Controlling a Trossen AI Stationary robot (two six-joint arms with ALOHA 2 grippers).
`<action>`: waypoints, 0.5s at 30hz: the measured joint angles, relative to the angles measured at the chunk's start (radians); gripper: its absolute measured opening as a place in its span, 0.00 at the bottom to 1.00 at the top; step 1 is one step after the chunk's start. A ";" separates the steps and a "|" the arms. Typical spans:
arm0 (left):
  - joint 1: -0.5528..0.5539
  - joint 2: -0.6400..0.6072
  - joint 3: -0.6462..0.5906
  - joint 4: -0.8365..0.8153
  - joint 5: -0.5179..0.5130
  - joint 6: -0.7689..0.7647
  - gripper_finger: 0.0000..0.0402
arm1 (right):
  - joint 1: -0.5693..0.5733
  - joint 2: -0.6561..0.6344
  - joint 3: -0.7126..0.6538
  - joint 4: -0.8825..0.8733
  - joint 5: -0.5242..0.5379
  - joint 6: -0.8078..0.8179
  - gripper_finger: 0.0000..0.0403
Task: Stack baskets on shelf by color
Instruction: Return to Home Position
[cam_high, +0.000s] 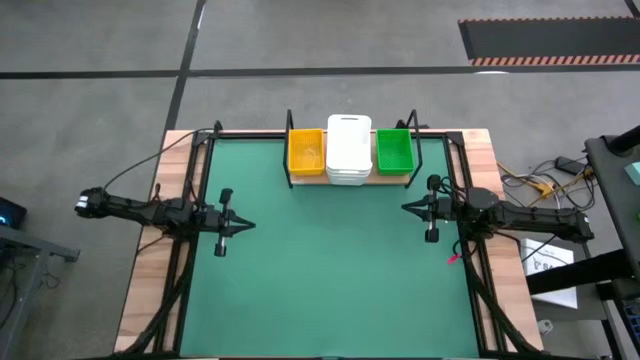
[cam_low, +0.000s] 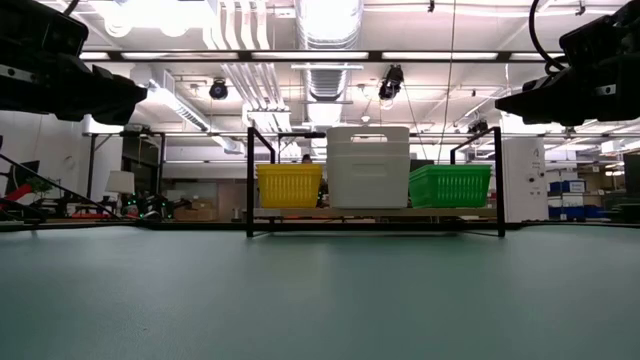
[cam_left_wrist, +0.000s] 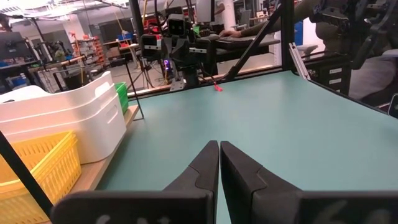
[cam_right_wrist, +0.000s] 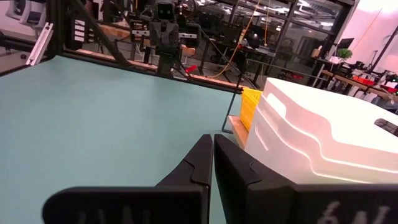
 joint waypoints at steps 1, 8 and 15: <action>0.000 0.000 0.000 0.000 0.000 0.000 0.00 | 0.000 0.000 0.000 0.000 0.000 0.000 0.02; 0.000 0.008 0.000 0.000 0.000 0.000 0.00 | 0.000 0.000 0.000 0.000 0.000 0.000 0.02; 0.000 0.009 0.000 0.000 0.000 0.000 0.00 | 0.000 0.000 0.000 0.000 0.000 0.000 0.02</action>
